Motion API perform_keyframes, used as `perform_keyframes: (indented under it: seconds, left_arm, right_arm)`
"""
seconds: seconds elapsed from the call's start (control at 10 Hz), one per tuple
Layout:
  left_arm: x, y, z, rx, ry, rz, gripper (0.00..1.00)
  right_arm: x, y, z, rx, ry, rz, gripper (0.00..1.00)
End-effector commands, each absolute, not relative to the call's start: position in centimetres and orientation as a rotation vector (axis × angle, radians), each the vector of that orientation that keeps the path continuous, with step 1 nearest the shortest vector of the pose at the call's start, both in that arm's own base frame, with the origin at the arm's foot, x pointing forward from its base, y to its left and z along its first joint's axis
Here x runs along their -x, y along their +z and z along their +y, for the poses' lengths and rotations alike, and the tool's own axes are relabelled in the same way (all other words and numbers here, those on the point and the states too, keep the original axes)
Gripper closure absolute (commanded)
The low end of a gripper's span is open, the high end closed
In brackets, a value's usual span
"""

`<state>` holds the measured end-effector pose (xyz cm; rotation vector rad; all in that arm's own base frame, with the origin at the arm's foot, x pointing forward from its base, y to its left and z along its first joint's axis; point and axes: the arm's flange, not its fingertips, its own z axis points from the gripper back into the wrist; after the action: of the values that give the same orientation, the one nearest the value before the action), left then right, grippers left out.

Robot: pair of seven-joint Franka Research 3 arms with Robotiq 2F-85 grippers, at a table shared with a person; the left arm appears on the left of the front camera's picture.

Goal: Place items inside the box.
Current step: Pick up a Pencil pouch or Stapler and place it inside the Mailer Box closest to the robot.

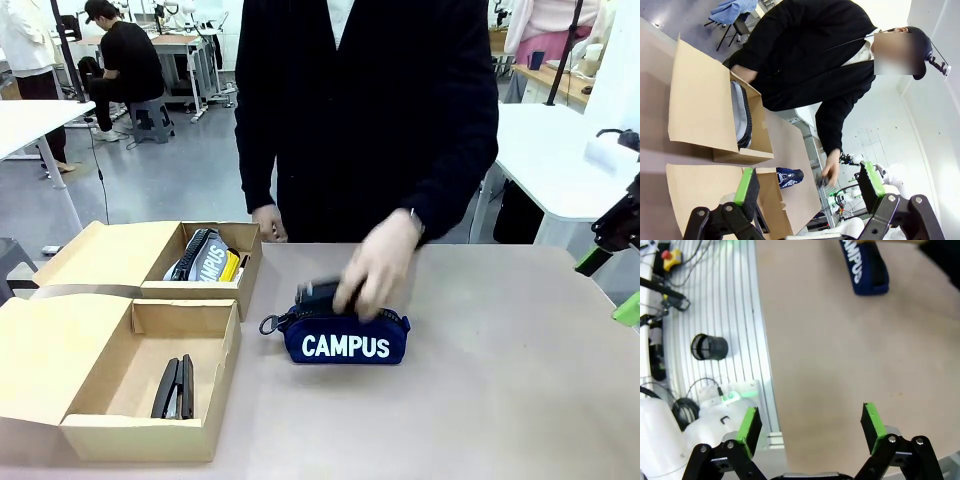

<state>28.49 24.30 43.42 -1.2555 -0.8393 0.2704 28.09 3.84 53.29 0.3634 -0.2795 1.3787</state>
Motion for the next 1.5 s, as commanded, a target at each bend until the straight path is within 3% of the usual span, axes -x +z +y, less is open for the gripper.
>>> perform_keyframes:
  seconds: [0.0,0.2,0.5,0.8,0.9,1.1,1.2,1.4]
  left_arm:
    - [-28.6,43.5,24.1,1.269,0.259,-0.872,0.0]
    - [-28.6,43.5,24.1,1.269,0.259,-0.872,0.0]
    - [-28.6,43.5,24.1,1.269,0.259,-0.872,0.0]
    - [-28.6,43.5,24.1,1.269,0.259,-0.872,0.0]
    - [-28.6,43.5,24.1,1.269,0.259,-0.872,0.0]
    - [-28.6,43.5,24.1,1.269,0.259,-0.872,0.0]
    - [-28.6,43.5,24.1,1.269,0.259,-0.872,0.0]
    - [-28.6,43.5,24.1,1.269,0.259,-0.872,0.0]
  right_arm:
    - [-28.3,52.9,4.3,-0.355,1.397,-0.302,0.0]
    - [-29.7,52.8,6.6,-0.325,1.447,-0.301,0.0]
    - [-35.8,51.8,16.9,-0.312,1.553,-0.322,0.0]
    - [-40.1,47.1,28.8,-0.272,1.657,-0.31,0.0]
    - [-40.7,45.9,30.6,-0.229,1.679,-0.311,0.0]
    - [-40.3,44.9,31.6,-0.347,1.809,-0.195,0.0]
    - [-39.9,44.3,31.9,-0.274,1.709,-0.289,0.0]
    - [-40.3,43.4,32.9,-0.304,1.744,-0.244,0.0]
